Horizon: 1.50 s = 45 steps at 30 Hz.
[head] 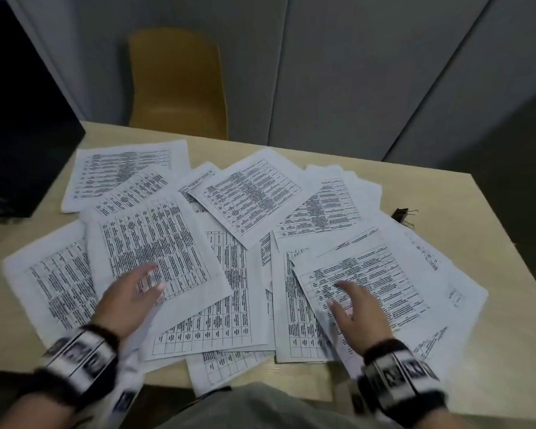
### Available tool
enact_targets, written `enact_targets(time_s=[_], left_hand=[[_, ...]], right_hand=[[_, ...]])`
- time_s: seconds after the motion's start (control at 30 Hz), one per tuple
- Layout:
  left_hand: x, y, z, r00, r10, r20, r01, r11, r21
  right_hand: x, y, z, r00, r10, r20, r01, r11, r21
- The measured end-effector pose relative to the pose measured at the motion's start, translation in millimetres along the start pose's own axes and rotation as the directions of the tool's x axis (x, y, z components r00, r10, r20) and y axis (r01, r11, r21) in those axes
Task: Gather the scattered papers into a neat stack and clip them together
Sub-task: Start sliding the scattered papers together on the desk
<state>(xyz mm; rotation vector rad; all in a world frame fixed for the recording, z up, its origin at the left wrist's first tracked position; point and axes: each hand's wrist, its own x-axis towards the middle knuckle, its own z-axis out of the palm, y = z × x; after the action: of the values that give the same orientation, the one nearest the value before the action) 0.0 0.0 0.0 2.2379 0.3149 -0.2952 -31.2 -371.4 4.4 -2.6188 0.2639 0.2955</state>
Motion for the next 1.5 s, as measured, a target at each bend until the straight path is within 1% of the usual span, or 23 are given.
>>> enact_targets(time_s=[0.07,0.13,0.17,0.23,0.33,0.43,0.5,0.53,0.57,0.6,0.67,0.7,0.77,0.83,0.9,0.97,1.03,1.13,1.2,1.27,1.33,1.4,1.5], left_hand=[[16.5,3.9,10.9,0.995,-0.094,-0.019,0.096,0.957,0.274],[24.5,13.7,26.3,0.97,-0.215,0.114,0.146,0.89,0.432],[26.1,13.8,34.7,0.96,-0.226,0.164,0.121,0.865,0.486],[21.2,10.4,46.7,0.941,-0.21,0.264,0.027,0.827,0.562],[16.7,9.9,53.4,0.921,-0.097,0.378,-0.163,0.784,0.599],[14.7,6.9,51.2,0.884,0.05,0.464,-0.327,0.777,0.538],[18.0,3.7,43.2,0.91,0.149,0.387,-0.33,0.824,0.46],[21.6,1.6,38.7,0.946,0.151,0.287,-0.273,0.848,0.454],[25.2,-0.8,33.7,0.979,0.104,0.177,-0.178,0.863,0.473],[29.6,-2.9,29.8,0.996,0.018,0.087,-0.058,0.87,0.489],[35.7,-6.8,27.7,0.99,-0.136,0.023,0.106,0.86,0.499],[37.1,-8.5,29.7,0.984,-0.172,0.039,0.128,0.847,0.516],[37.2,-6.2,38.3,0.983,-0.168,0.079,0.101,0.841,0.531],[33.8,0.0,45.1,0.992,-0.109,0.062,0.063,0.86,0.506],[32.6,5.8,46.5,0.998,-0.051,-0.028,0.058,0.895,0.442],[34.5,8.6,42.6,0.983,-0.062,-0.172,0.102,0.967,0.233],[35.8,12.3,37.4,0.964,-0.136,-0.229,0.134,0.991,-0.025],[36.6,14.4,35.3,0.958,-0.245,-0.151,0.197,0.941,-0.275],[34.5,13.2,39.8,0.965,-0.261,-0.035,0.242,0.931,-0.274],[31.5,11.5,42.3,0.97,-0.243,0.013,0.239,0.94,-0.244],[28.4,10.1,38.1,0.974,-0.227,-0.023,0.213,0.939,-0.271],[26.9,4.3,31.6,0.97,-0.238,-0.047,0.213,0.929,-0.301],[25.3,-6.1,25.2,0.965,-0.257,-0.048,0.23,0.923,-0.31]], right_hand=[[18.0,-10.1,12.4,0.986,0.162,0.027,-0.155,0.972,-0.176],[28.3,-19.7,25.1,0.956,0.271,0.109,-0.243,0.944,-0.222],[30.3,-21.1,31.3,0.952,0.275,0.135,-0.241,0.945,-0.221],[27.1,-21.8,44.4,0.958,0.217,0.185,-0.164,0.95,-0.266],[19.4,-34.7,56.6,0.966,0.045,0.254,0.031,0.958,-0.286],[11.7,-46.3,63.3,0.953,-0.112,0.281,0.163,0.973,-0.162],[12.1,-42.6,59.0,0.989,-0.095,0.11,0.095,0.995,0.0],[14.8,-34.5,54.5,0.999,-0.013,-0.039,0.015,0.997,0.072],[17.5,-23.6,49.1,0.98,0.121,-0.156,-0.105,0.989,0.102],[20.8,-12.0,41.8,0.943,0.261,-0.207,-0.247,0.965,0.091],[24.9,5.6,30.9,0.873,0.47,-0.128,-0.474,0.88,0.0],[26.6,9.0,29.2,0.863,0.5,-0.072,-0.504,0.861,-0.061],[29.1,3.5,30.2,0.902,0.431,-0.011,-0.427,0.89,-0.16],[25.9,-8.9,37.3,0.949,0.311,0.05,-0.295,0.934,-0.202],[19.3,-19.7,41.5,0.976,0.204,0.079,-0.185,0.962,-0.2],[19.0,-26.4,38.4,0.983,0.183,0.025,-0.181,0.981,-0.068],[25.3,-30.2,34.9,0.975,0.221,-0.031,-0.215,0.968,0.131],[36.6,-40.3,36.1,0.968,0.252,0.02,-0.241,0.897,0.371],[37.4,-49.4,40.3,0.956,0.268,0.122,-0.293,0.834,0.468],[37.8,-54.3,47.0,0.949,0.267,0.169,-0.316,0.805,0.502],[41.4,-53.1,47.7,0.954,0.291,0.075,-0.289,0.821,0.492],[50.0,-43.5,39.3,0.923,0.379,-0.068,-0.312,0.839,0.445],[61.6,-28.0,17.8,0.768,0.621,-0.157,-0.538,0.759,0.368]])
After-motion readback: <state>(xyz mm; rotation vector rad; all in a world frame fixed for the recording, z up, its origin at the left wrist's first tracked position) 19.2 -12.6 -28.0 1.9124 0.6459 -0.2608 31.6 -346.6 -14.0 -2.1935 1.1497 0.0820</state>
